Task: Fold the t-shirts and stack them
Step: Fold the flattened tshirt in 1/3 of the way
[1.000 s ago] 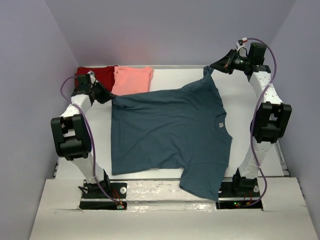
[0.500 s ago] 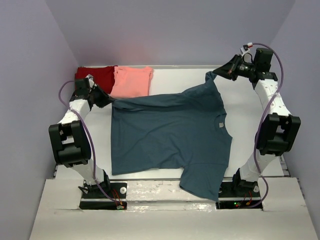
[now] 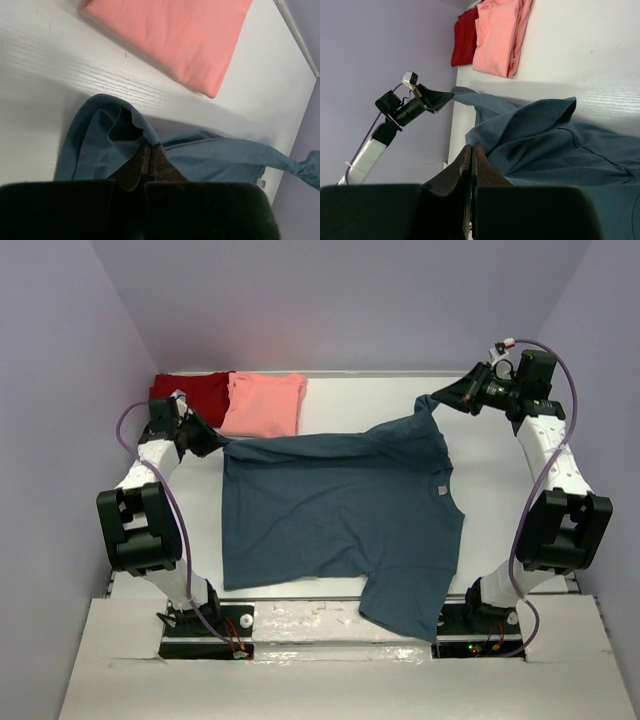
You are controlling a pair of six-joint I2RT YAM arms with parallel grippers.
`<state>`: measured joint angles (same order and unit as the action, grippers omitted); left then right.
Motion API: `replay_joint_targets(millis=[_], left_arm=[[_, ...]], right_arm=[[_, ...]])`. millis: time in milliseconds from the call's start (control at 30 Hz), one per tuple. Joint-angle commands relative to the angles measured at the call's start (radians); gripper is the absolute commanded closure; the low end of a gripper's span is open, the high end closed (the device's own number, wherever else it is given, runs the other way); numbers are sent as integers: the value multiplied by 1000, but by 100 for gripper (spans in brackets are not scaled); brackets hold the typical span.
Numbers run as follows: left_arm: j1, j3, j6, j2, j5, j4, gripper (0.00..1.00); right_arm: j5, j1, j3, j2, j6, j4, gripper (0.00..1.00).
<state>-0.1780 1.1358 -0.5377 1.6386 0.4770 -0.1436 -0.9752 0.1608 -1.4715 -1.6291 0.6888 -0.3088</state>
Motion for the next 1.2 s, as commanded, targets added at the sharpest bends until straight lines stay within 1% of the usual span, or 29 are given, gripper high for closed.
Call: replay_joint_targets(millis=[0,200,333,700,867,1167], left_arm=[[-6,-19,24,-68,15,-13,100],[-6,-59,22,-95,18,-17,100],[-6,-88,16,-109,23,-24,100],[-6,-174,-2,-158,31,-45,100],[-6,-192,2,-180,26,-62,100],[-6,-218,19,-191,22,-109,100]], right_arm=[[-3,16,34,81,12,10,100],[29,16,91,141,-5,-62,100],[44,25,161,189,-2,-101,100],[119,25,240,271,-21,-251,100],[170,34,238,285,-52,-358,100],[308,34,215,284,-103,-581,100]])
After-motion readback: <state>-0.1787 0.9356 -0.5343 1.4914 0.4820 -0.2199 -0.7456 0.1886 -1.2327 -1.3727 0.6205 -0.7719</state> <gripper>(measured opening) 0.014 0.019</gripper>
